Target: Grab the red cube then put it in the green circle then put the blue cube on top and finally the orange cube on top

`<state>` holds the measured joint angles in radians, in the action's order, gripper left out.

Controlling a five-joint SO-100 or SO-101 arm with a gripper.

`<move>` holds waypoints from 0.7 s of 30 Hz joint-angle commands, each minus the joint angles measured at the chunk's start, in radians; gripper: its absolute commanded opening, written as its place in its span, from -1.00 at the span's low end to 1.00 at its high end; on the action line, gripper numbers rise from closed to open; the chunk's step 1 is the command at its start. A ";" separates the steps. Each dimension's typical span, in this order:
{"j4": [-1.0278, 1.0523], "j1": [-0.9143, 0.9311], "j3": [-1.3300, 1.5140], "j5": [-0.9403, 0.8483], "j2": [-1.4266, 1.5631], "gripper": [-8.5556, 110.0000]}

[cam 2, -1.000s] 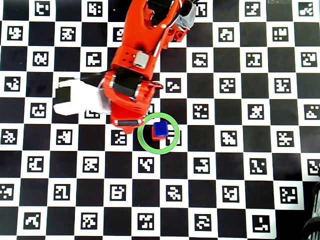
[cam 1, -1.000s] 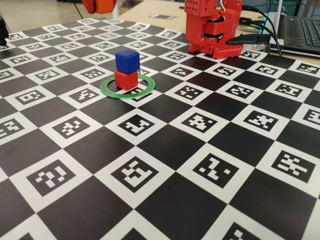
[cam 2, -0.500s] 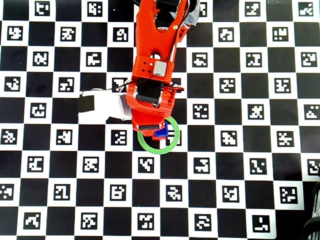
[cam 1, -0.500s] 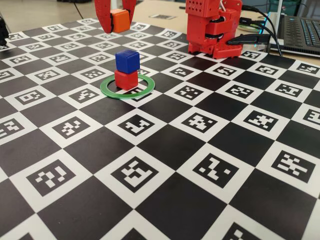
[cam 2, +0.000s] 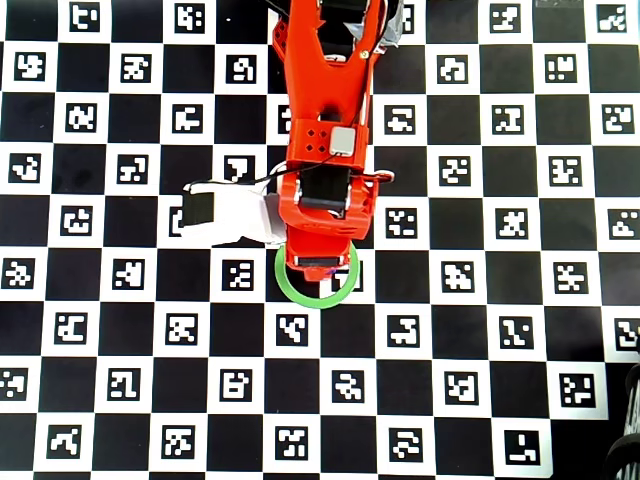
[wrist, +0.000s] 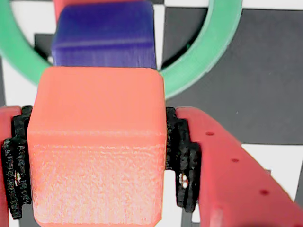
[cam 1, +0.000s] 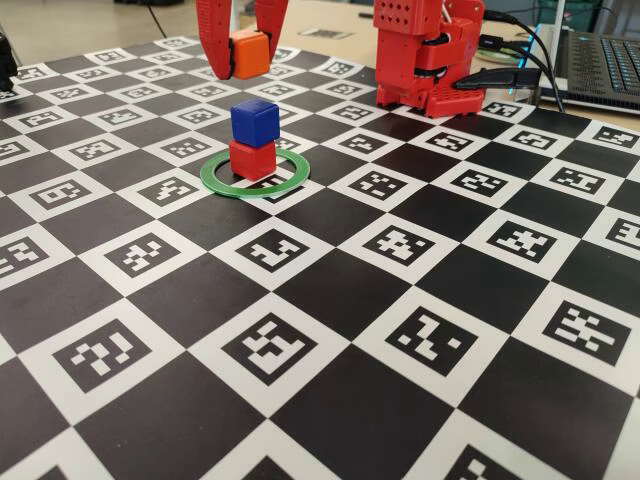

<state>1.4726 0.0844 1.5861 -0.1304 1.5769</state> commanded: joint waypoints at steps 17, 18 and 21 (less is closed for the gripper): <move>-0.107 -0.018 0.089 0.012 0.092 -0.76; -0.112 -0.017 0.092 0.011 0.092 -0.76; -0.126 -0.012 0.101 0.008 0.092 -0.76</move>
<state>1.3591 0.0568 1.6950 -0.1135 1.5769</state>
